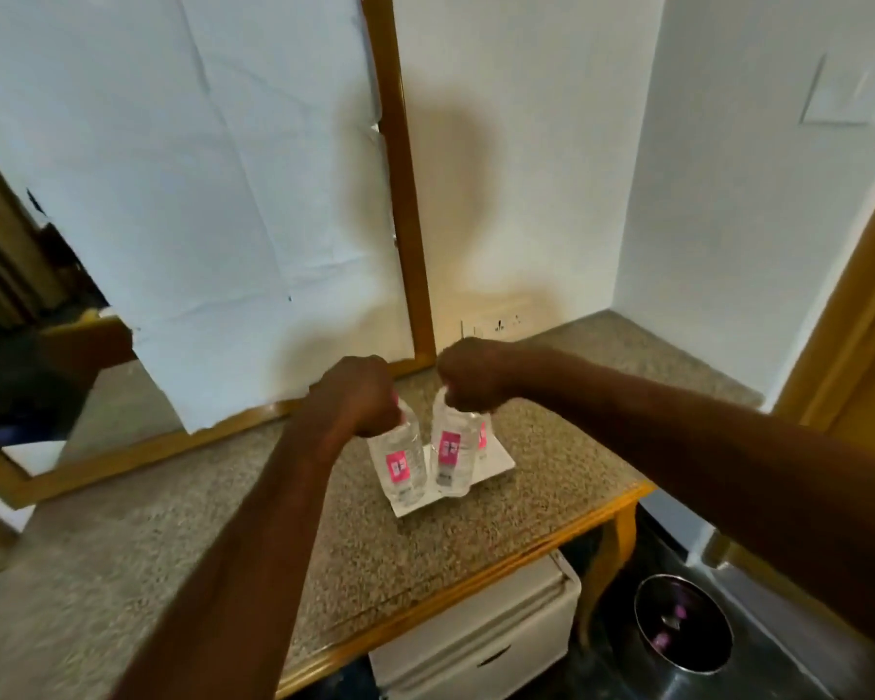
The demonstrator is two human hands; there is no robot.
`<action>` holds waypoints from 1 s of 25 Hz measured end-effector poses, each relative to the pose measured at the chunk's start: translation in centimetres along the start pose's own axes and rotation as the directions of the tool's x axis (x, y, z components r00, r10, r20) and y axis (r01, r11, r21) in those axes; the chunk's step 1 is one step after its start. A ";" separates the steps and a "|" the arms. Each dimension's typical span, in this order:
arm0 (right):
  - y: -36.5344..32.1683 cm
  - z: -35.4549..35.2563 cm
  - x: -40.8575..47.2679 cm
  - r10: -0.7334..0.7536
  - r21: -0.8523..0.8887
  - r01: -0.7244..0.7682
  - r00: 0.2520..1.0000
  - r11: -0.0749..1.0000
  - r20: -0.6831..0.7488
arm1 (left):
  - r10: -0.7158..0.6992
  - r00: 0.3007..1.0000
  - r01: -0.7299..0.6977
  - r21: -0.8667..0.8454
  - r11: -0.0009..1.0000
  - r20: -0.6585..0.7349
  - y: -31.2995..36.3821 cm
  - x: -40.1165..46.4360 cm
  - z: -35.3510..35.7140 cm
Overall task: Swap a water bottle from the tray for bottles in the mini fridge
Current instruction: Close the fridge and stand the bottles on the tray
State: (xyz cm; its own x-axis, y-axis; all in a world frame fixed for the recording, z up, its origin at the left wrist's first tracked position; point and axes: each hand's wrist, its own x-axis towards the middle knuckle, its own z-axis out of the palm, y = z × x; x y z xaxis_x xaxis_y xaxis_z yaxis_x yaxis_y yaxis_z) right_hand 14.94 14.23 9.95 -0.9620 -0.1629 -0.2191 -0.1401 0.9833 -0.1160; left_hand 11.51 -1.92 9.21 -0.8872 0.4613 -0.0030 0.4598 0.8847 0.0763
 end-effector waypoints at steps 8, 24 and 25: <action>0.6 1.8 10.5 -0.064 -0.153 0.062 0.998 0.986 -0.005 | 0.105 0.994 -0.103 -0.096 0.990 0.020 -4.3 8.1 4.3; 4.5 8.2 14.9 -0.101 -0.192 0.105 0.994 0.976 0.027 | 0.009 0.998 0.005 -0.199 0.980 0.069 -3.9 12.5 13.2; 4.7 8.2 15.1 -0.109 -0.189 0.112 0.994 0.976 0.026 | -0.003 0.997 0.020 -0.216 0.976 0.078 -4.0 12.7 13.2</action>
State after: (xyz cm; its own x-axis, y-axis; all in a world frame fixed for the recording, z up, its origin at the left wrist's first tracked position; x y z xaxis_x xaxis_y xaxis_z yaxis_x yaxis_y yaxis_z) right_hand 1.66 15.73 -1.87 -0.9346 -0.2715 -0.2299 -0.2890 0.9563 0.0452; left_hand -1.08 1.26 -4.25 -0.8831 0.4622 -0.0807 0.4229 0.8586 0.2898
